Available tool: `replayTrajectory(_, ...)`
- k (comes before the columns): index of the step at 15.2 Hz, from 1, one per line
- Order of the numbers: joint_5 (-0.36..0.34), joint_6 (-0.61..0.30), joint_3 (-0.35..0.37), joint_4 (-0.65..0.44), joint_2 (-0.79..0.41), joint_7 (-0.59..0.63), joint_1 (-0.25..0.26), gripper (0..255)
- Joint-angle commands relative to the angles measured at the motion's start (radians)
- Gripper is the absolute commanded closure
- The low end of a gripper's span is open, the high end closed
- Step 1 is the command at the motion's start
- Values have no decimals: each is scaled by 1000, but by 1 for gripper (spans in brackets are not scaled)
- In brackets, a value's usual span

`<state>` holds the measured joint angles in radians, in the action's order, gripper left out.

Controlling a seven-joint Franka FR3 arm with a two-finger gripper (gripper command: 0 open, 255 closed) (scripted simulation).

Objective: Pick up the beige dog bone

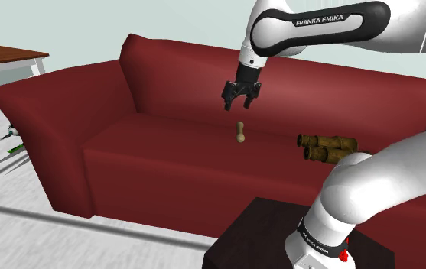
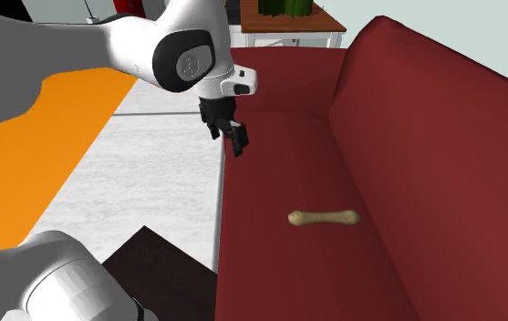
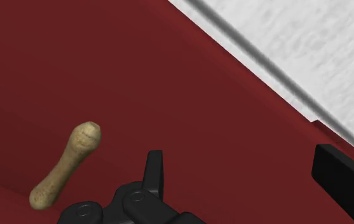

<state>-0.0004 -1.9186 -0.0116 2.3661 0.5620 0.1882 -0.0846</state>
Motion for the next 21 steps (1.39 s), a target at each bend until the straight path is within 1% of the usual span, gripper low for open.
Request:
replayTrajectory(1,-12,-50,-9,-8,-64,21,-22,0)
replayTrajectory(11,-57,-234,-70,-89,-359,121,-118,0)
replayTrajectory(21,-66,-356,-146,-233,-654,207,-199,0)
